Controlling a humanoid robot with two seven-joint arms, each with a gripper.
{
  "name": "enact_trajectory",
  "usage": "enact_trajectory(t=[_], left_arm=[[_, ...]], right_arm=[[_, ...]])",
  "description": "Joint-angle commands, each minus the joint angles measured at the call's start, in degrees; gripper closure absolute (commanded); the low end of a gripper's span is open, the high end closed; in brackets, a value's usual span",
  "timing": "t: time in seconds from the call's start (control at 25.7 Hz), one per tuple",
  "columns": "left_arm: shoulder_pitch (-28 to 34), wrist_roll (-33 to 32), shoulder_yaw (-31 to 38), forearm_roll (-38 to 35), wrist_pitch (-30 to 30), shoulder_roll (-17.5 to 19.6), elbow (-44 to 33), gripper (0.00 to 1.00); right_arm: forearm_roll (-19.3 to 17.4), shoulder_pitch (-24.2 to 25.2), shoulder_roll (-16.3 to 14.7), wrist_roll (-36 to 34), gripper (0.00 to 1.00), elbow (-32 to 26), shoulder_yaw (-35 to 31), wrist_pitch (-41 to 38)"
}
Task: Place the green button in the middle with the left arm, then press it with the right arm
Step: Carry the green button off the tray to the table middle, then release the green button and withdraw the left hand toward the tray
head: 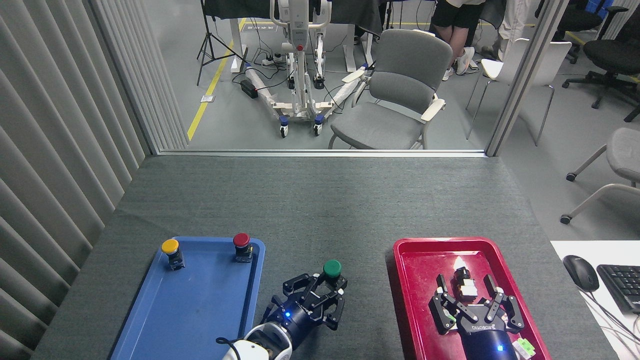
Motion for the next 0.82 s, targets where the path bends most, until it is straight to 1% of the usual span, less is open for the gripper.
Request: enact_trajectory(t=[0.0, 0.16, 0.19, 0.23, 0.27, 0.31, 0.35, 0.39, 0.54, 0.62, 0.7, 0.74, 0.78], left_arm=[[-0.32, 0.15, -1.79, -0.52, 2.84, -0.46, 2.29, 1.0], [-0.32, 1.12, -2.15, -0.6, 2.67, -0.54, 4.14, 1.0], [-0.32, 1.3, -2.23, -0.6, 2.67, -0.54, 4.22, 0.98], [-0.32, 1.47, -2.32, -0.43, 3.28, -0.54, 4.31, 0.85], [-0.32, 1.56, -2.32, -0.25, 3.28, -0.54, 4.4, 0.6], [-0.24, 1.65, -2.32, -0.08, 3.46, -0.54, 4.49, 0.1], [-0.15, 1.56, -2.32, -0.08, 2.75, -0.54, 4.4, 0.0], [-0.15, 1.56, -2.32, -0.08, 2.58, -0.63, 4.31, 0.0], [0.03, 1.47, -2.41, -0.16, 2.67, -0.63, 2.99, 0.0], [0.73, 1.03, -2.41, -0.16, 2.67, -0.37, 0.1, 0.0], [2.31, 0.68, -2.23, -0.08, 2.67, -0.19, -3.95, 0.0], [3.28, 0.51, -2.15, 0.01, 2.84, 0.25, -6.94, 0.0], [4.6, 0.42, -1.71, 0.01, 3.02, 1.39, -10.01, 0.0]], right_arm=[[-0.04, -0.01, -0.1, -0.07, 0.03, 0.12, 0.0, -0.08], [-0.04, 0.08, 0.78, 0.11, 0.09, 0.29, 1.14, 0.01], [0.05, -0.01, 0.78, 0.11, 0.11, 0.38, 1.76, 0.1], [0.05, 0.08, 0.61, 0.02, 0.15, 0.55, 2.11, 0.1], [0.22, 0.08, 0.52, 0.02, 0.17, 0.64, 2.28, 0.1], [0.31, 0.17, 0.52, 0.02, 0.2, 0.64, 2.55, 0.1], [0.31, 0.17, 0.43, 0.02, 0.29, 0.64, 3.07, 0.1], [0.31, 0.17, 0.34, 0.02, 0.36, 0.64, 3.78, 0.1], [0.31, -0.18, 0.26, -0.07, 0.58, 0.64, 6.5, 0.54], [0.66, -0.27, 0.17, -0.59, 0.7, 0.64, 8.17, 0.62], [1.98, -0.71, 0.17, -1.47, 0.78, 0.64, 10.46, 0.62], [2.86, -1.15, 0.26, -1.56, 0.85, 1.08, 11.42, 0.71], [3.48, -1.77, 0.34, -1.65, 0.94, 1.96, 12.3, 0.71]])
